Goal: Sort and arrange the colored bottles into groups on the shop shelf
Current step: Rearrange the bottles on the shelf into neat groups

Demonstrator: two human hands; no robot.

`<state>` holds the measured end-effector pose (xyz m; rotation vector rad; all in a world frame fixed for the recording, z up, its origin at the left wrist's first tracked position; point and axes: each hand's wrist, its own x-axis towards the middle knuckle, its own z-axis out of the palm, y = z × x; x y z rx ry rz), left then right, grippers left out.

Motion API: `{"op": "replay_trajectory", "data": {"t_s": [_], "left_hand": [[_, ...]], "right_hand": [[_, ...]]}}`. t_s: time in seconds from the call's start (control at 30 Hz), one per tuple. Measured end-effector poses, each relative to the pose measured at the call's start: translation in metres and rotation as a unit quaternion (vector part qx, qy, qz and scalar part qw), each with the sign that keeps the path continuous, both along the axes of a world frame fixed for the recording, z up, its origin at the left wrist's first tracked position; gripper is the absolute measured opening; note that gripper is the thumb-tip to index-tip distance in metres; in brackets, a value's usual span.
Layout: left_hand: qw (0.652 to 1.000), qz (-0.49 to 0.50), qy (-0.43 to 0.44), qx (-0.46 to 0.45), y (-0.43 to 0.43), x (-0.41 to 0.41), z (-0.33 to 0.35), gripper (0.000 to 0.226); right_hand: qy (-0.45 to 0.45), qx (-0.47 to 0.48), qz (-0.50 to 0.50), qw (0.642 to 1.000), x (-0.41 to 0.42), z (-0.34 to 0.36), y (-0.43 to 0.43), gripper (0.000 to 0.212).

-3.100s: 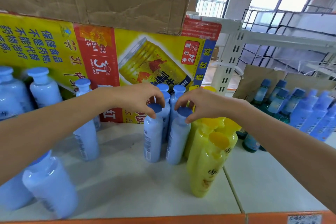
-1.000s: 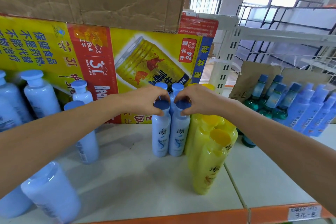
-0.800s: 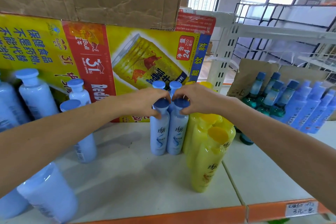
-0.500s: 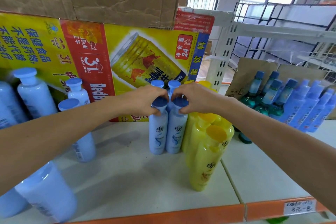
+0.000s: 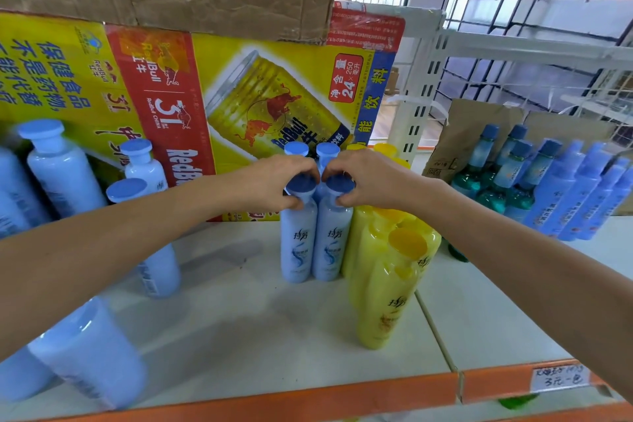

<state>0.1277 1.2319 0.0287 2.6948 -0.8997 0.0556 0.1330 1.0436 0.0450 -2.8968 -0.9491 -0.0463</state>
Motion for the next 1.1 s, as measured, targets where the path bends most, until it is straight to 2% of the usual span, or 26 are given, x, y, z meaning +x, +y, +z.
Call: {"op": "replay_trajectory", "data": {"t_s": [0.23, 0.4, 0.57, 0.7, 1.1], "left_hand": [[1.000, 0.007, 0.013, 0.014, 0.000, -0.001, 0.005, 0.047], [0.998, 0.015, 0.040, -0.035, 0.010, -0.009, 0.012, 0.050], [0.999, 0.040, -0.014, -0.016, 0.029, -0.030, 0.017, 0.045], [0.998, 0.059, -0.031, 0.015, 0.045, -0.051, 0.018, 0.043], [0.984, 0.166, -0.061, -0.029, 0.074, -0.121, 0.026, 0.039]], "right_hand": [[-0.047, -0.049, -0.026, 0.997, -0.011, 0.000, -0.001, 0.046], [-0.020, 0.012, -0.048, 0.999, -0.021, 0.002, -0.006, 0.052], [-0.027, 0.067, -0.068, 0.995, -0.035, 0.005, -0.011, 0.053], [-0.019, 0.078, -0.059, 0.995, -0.043, 0.008, -0.014, 0.052], [-0.004, 0.081, 0.019, 0.996, -0.079, 0.010, -0.008, 0.048]]}}
